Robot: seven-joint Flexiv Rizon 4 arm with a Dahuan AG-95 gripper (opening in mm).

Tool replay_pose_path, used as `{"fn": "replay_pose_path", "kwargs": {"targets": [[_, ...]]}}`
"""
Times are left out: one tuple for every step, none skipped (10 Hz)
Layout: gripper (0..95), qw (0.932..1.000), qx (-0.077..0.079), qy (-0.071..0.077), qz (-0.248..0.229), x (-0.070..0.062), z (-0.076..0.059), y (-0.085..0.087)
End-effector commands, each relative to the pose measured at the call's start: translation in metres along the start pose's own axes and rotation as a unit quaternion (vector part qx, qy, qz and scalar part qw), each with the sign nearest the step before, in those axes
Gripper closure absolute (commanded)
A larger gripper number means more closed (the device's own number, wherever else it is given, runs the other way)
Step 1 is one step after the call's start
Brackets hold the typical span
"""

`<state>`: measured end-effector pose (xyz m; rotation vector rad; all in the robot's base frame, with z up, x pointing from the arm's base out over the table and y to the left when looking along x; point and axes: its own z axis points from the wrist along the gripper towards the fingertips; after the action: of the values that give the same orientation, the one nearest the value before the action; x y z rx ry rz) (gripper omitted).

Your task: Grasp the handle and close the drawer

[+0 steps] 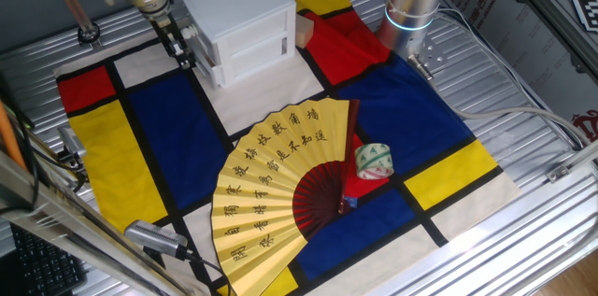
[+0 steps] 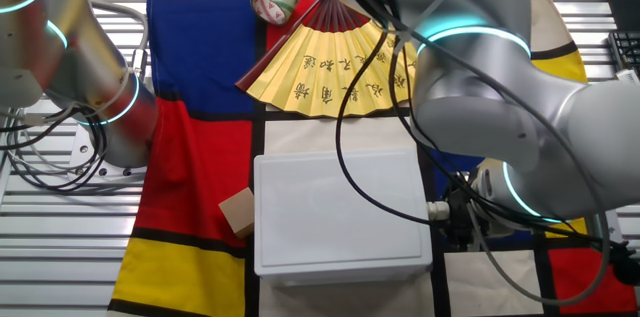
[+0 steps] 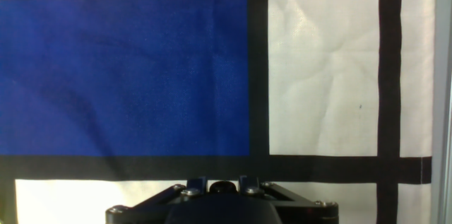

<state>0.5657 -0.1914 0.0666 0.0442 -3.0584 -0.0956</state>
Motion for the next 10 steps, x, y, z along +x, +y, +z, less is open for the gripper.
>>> {"fn": "replay_pose_path", "kwargs": {"targets": [[95.0,1.0,-0.001,0.0,-0.001,0.0001,0.0008,-0.0004],[95.0,1.0,-0.002,0.001,0.0,0.0004,0.0008,-0.0004],[95.0,1.0,-0.001,0.001,-0.001,0.0011,0.0008,-0.0003],[95.0,1.0,-0.001,0.001,0.0,0.0016,0.0009,-0.0002],[95.0,1.0,0.0,0.0,-0.001,0.002,0.001,-0.0002],[95.0,1.0,-0.001,0.0,-0.001,0.0029,0.0011,-0.0002],[95.0,1.0,-0.001,0.0,-0.001,0.0033,0.0011,-0.0001],[95.0,1.0,0.0,0.001,-0.001,0.0043,0.0006,0.0005],[95.0,1.0,0.001,0.001,-0.001,0.0044,0.0005,0.0005],[95.0,1.0,0.003,0.001,-0.001,0.0045,0.0006,0.0005]]}}
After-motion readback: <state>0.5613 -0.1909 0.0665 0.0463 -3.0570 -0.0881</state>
